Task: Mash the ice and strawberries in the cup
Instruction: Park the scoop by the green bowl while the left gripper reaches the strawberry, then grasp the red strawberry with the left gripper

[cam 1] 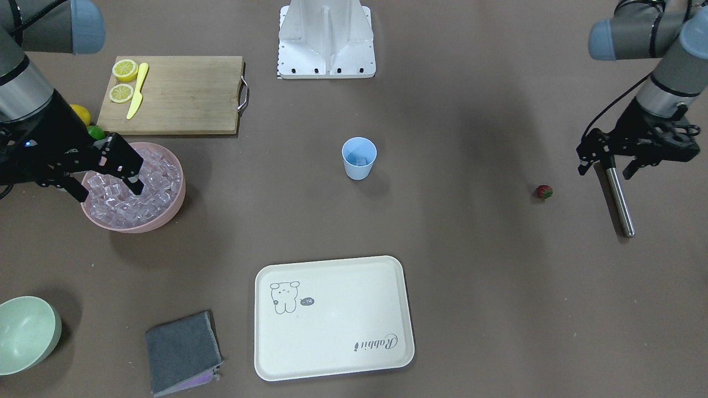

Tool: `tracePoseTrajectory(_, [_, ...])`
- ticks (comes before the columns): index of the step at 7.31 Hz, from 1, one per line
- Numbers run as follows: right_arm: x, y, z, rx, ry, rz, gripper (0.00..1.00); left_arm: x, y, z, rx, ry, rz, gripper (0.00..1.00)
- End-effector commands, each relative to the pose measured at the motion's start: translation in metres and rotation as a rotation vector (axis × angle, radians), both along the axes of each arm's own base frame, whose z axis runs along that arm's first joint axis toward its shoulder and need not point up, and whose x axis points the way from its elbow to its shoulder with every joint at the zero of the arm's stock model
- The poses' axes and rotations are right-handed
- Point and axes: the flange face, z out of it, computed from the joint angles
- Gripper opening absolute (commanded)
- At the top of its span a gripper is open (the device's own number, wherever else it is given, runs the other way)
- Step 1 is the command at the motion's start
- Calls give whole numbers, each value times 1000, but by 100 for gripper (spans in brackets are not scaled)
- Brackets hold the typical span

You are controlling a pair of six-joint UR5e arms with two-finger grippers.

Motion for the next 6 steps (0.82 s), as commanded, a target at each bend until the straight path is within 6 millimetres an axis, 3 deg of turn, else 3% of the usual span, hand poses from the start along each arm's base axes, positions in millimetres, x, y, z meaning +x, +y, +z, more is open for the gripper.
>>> tracePoseTrajectory(1, [20, -12, 35, -52, 20, 1, 100, 70, 16, -12, 4, 12, 64, 98])
tracePoseTrajectory(2, [23, -12, 43, -53, 32, -1, 100, 81, 10, -5, 2, 10, 72, 98])
tracePoseTrajectory(6, [29, -13, 47, -57, 39, 13, 100, 93, 4, 49, 12, 14, 84, 97])
